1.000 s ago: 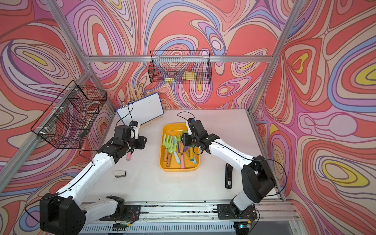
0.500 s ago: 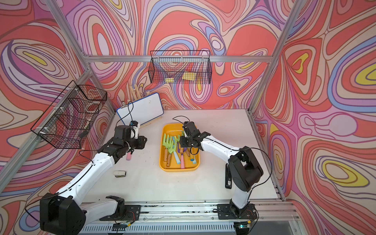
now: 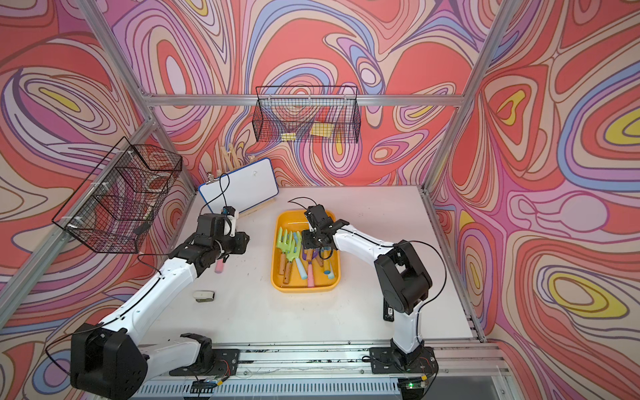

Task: Take the hand rake out of the storage box
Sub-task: Pick up the rake from the storage box.

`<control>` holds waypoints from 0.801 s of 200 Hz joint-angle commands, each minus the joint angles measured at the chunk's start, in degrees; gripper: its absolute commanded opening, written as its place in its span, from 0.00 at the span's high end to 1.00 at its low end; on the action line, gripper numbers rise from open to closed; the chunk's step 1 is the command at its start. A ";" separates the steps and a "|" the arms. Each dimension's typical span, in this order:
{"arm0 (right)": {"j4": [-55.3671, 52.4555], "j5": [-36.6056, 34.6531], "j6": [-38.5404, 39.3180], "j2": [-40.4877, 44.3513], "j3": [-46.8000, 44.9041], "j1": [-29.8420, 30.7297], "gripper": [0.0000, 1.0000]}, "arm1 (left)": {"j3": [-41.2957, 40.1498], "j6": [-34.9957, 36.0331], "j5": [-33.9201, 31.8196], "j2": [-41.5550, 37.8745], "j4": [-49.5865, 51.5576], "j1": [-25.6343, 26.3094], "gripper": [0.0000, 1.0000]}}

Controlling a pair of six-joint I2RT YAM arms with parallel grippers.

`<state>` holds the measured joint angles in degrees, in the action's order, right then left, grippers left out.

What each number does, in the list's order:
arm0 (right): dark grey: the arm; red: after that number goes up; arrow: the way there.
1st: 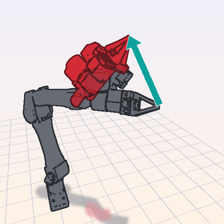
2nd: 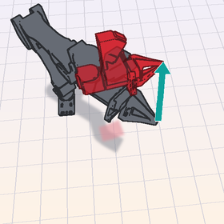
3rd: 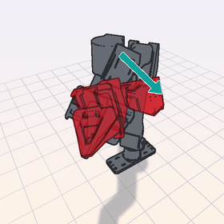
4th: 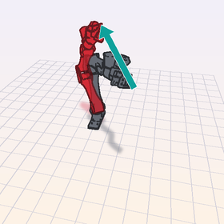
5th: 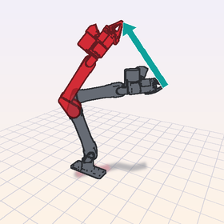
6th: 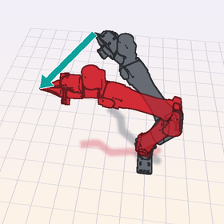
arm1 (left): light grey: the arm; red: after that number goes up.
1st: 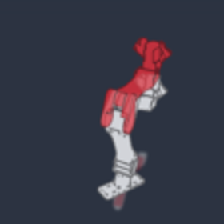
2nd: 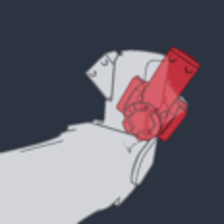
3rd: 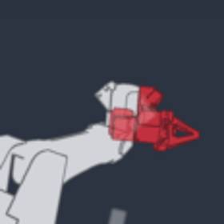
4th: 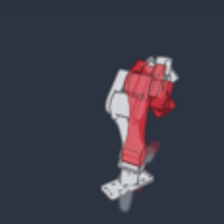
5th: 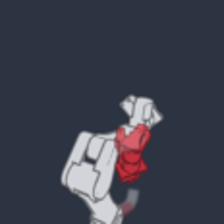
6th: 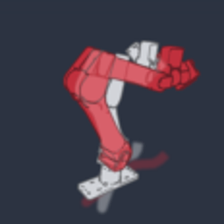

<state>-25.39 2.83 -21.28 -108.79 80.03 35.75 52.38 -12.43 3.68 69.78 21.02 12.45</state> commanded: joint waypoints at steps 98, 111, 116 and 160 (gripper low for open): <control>-2.83 -4.33 1.06 -4.43 3.03 2.29 0.51 | 0.45 0.64 -0.69 1.02 0.08 0.30 0.58; -3.04 -4.56 1.10 -4.75 3.02 2.69 0.51 | 0.49 0.65 -0.56 1.18 0.08 0.32 0.58; -3.04 -4.50 1.09 -4.76 2.96 2.74 0.51 | 0.50 0.63 -0.54 1.23 0.10 0.30 0.58; -4.17 -6.45 1.06 -5.30 2.42 4.15 0.52 | 0.54 0.71 -0.86 1.11 0.25 0.30 0.58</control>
<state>-28.10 -1.08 -20.60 -112.75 82.46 39.00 52.38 -12.40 3.44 70.67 21.02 12.45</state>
